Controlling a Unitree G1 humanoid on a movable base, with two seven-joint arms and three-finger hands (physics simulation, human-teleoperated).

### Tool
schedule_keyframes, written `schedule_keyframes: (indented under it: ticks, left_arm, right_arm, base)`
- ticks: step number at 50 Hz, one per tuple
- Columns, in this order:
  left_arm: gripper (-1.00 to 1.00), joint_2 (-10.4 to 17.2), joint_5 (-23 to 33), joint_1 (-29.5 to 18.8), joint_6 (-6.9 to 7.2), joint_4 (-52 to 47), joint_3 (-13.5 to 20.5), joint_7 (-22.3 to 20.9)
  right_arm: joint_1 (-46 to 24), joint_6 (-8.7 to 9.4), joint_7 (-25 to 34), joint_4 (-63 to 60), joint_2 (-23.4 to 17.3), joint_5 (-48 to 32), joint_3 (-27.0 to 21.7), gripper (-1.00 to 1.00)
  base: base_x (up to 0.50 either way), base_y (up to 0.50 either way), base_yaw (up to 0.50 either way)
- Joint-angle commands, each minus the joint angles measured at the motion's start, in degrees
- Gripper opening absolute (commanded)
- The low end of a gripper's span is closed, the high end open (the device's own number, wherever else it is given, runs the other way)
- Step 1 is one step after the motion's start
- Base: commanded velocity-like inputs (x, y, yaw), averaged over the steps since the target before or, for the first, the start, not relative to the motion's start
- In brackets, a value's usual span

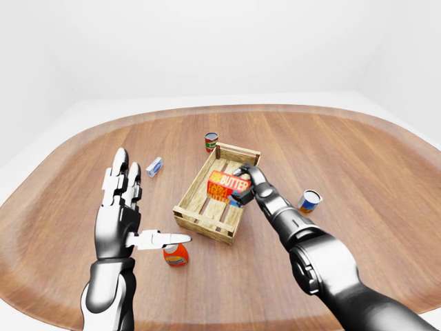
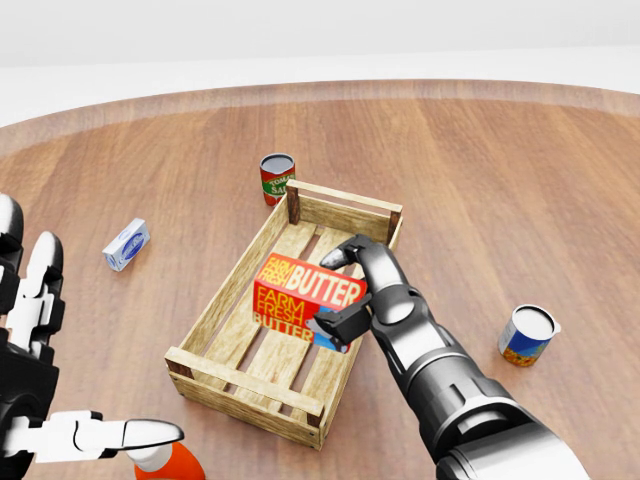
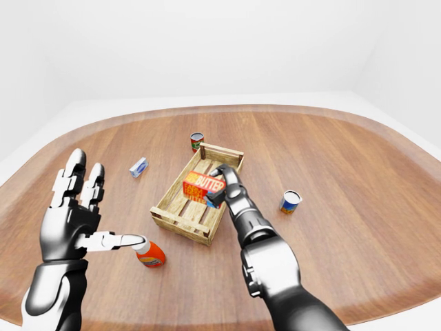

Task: Pick up the butter and put it in the tray.

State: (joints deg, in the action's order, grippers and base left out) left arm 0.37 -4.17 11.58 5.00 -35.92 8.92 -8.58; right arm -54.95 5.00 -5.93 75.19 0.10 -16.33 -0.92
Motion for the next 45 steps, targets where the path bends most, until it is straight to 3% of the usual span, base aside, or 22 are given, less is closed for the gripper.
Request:
schedule_keyframes:
  ticks: [1,16,23,34,45]
  left_arm:
    - [1.00,-0.28,-0.17,-1.72,0.00,2.45,-0.02,2.37]
    - [1.00,-0.09,-0.65,-2.29,0.00,2.92,0.64,2.28]
    - [1.00,-0.14,-0.64,-2.14,0.00,2.85,0.54,2.28]
    - [1.00,-0.07,-0.81,-2.35,0.00,2.92,0.78,2.26]
    - [1.00,-0.12,-0.76,-2.24,0.00,3.00,0.60,2.16]
  right_arm:
    - [-1.20,0.00,-4.40,0.76,1.68,-1.10,-2.58,-1.00]
    - [-1.82,0.00,-5.69,1.39,2.58,-3.24,-2.53,-1.00]
    - [-1.46,-2.31,-6.57,1.74,3.08,-4.29,-2.92,-1.00]
    - [-1.20,-4.32,-7.70,2.17,3.77,-5.56,-3.18,-1.00]
    - [-1.12,-4.42,-7.40,2.43,4.75,-6.27,-3.76,-1.00]
  base:
    - [0.00,0.00,0.00]
    - [0.00,0.00,0.00]
    - [0.00,0.00,0.00]
    - [0.00,0.00,0.00]
    - [0.00,0.00,0.00]
